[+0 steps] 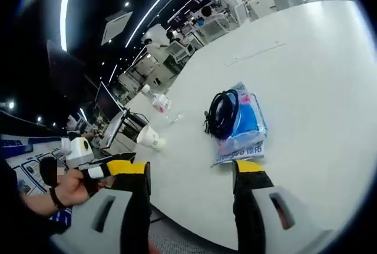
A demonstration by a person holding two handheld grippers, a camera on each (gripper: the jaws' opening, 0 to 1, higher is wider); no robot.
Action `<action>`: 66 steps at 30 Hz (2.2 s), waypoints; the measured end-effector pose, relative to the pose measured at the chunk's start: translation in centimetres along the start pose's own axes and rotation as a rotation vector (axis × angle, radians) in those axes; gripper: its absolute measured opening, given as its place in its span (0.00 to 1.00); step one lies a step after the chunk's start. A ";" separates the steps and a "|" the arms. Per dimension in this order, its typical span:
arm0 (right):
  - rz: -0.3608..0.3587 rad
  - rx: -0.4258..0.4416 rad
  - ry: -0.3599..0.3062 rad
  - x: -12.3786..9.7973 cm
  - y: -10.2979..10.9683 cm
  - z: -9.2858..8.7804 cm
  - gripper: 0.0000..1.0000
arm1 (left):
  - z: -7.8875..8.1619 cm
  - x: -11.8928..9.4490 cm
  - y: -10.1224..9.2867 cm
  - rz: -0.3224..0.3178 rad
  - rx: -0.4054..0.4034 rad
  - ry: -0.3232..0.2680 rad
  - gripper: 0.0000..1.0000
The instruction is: Arrange the tabletop items into an orderly group along one side of the table until the central work area is clear of visible clutter.
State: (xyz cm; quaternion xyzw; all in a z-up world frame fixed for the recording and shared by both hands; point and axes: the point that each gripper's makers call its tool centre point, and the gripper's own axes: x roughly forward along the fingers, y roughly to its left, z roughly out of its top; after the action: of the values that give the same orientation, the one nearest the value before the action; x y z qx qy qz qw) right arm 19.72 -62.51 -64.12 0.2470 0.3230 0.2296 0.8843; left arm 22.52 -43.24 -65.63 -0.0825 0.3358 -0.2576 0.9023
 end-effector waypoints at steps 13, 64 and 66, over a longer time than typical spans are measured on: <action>0.115 -0.133 0.030 8.3 7.3 3.8 0.53 | 0.0 -0.8 -2.1 -0.135 0.102 0.041 0.73; 0.074 -0.104 0.323 27.9 11.6 -1.6 0.03 | -2.2 -1.2 -1.9 -0.252 0.071 0.158 0.69; 0.045 -0.102 0.314 27.7 10.7 -1.2 0.01 | -2.1 -1.3 -1.8 -0.253 0.064 0.158 0.69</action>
State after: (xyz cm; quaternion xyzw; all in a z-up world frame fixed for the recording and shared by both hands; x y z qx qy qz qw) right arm 35.26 -38.26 -71.30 0.1698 0.4395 0.3012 0.8290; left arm 19.60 -44.05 -65.97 -0.0747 0.3842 -0.3854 0.8356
